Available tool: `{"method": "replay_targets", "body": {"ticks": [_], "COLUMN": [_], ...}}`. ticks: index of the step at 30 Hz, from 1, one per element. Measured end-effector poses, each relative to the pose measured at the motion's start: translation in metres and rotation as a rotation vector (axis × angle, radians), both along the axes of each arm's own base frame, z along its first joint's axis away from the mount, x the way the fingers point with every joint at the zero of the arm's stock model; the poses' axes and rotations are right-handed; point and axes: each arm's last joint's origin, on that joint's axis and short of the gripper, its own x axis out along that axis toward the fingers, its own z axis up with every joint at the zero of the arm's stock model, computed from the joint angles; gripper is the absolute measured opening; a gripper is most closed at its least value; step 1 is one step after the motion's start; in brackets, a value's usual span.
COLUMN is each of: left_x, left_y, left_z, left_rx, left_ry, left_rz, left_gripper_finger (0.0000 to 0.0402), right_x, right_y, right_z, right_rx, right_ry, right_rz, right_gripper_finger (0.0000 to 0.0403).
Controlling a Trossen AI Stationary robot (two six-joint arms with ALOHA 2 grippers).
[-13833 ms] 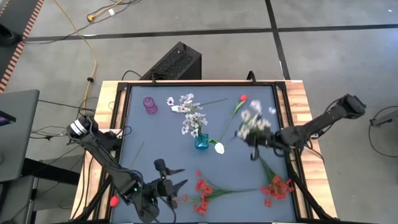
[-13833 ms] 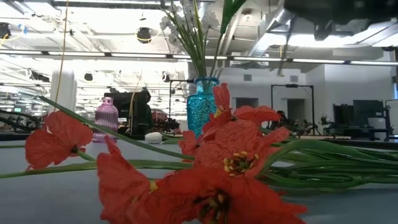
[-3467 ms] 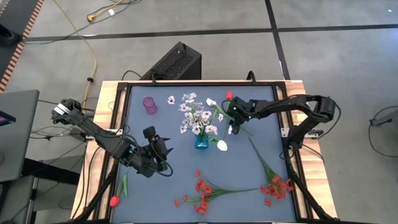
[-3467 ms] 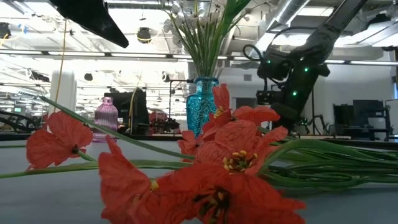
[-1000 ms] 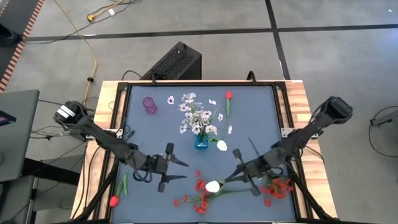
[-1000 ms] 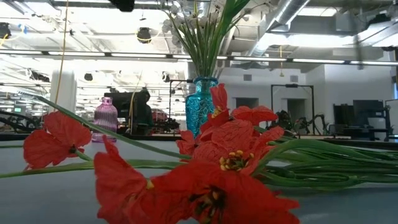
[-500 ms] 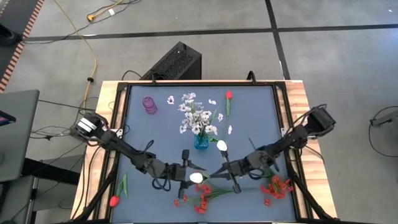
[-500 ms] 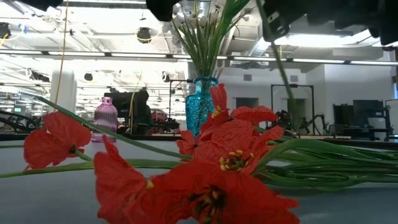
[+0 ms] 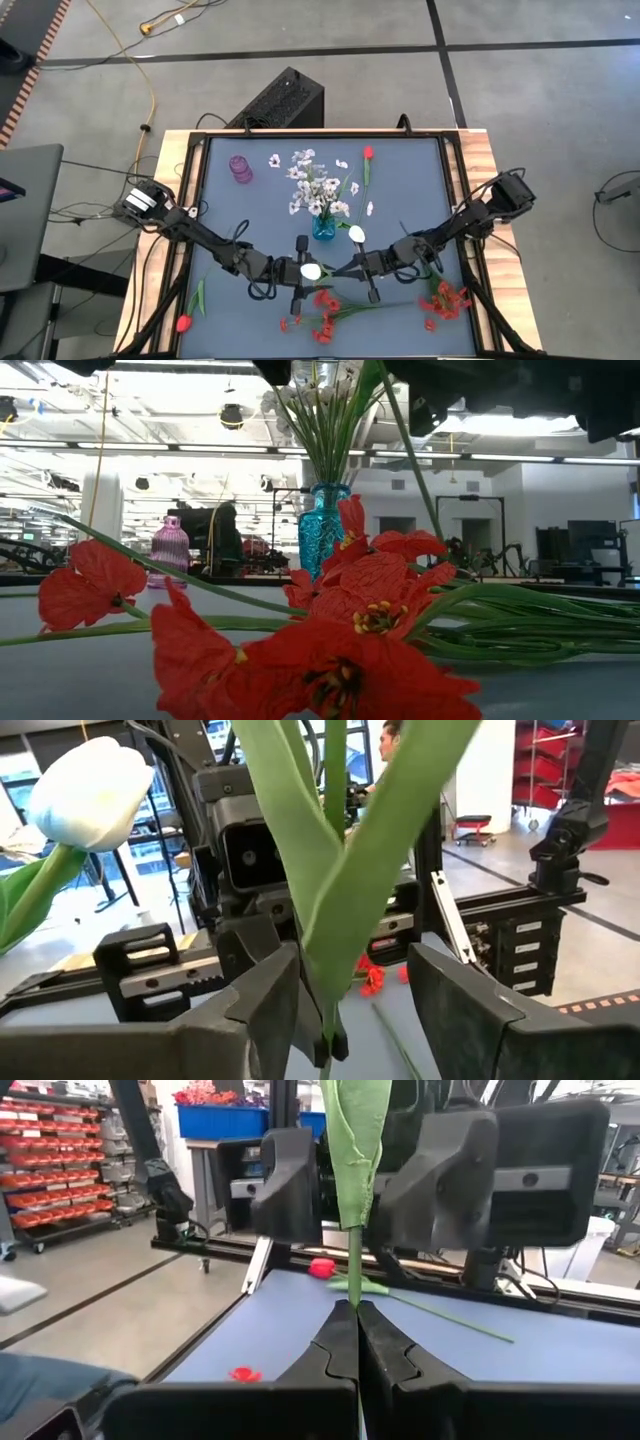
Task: Sort flowers into vase by color
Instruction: Put the white flower into the blue vase
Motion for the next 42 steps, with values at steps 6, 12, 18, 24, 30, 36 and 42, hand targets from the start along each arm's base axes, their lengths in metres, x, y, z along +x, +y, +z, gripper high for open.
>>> {"method": "replay_targets", "body": {"ticks": [6, 12, 18, 24, 30, 36, 42], "left_x": [0.001, 0.002, 0.003, 0.006, 0.006, 0.006, 0.005], "left_y": [0.001, 0.002, 0.007, 0.012, 0.012, 0.012, 0.012], "left_z": [0.0, -0.002, -0.006, -0.01, -0.013, -0.014, -0.015], "left_rx": [-0.001, -0.015, -0.062, -0.087, -0.087, -0.085, -0.082], "left_ry": [0.001, 0.019, 0.062, 0.105, 0.137, 0.147, 0.153], "left_rz": [-0.012, -0.008, 0.001, 0.009, 0.011, 0.013, 0.015], "left_gripper_finger": [0.0068, 0.0007, 0.0003, 0.0002, 0.0001, 0.0001, 0.0001], "right_x": [0.003, 0.003, 0.01, 0.021, 0.027, 0.028, 0.028], "right_y": [-0.003, -0.003, -0.009, -0.008, -0.009, -0.01, -0.01], "right_z": [0.0, -0.001, 0.007, 0.017, 0.023, 0.024, 0.022], "right_rx": [-0.007, 0.02, 0.051, 0.006, -0.024, -0.024, -0.028], "right_ry": [0.014, 0.055, 0.241, 0.34, 0.415, 0.42, 0.44], "right_rz": [-0.01, -0.001, 0.054, 0.04, 0.026, 0.024, 0.026], "right_gripper_finger": [0.0029, 0.0066, 0.0099, 0.0148, 0.0175, 0.0157, 0.0098]}}
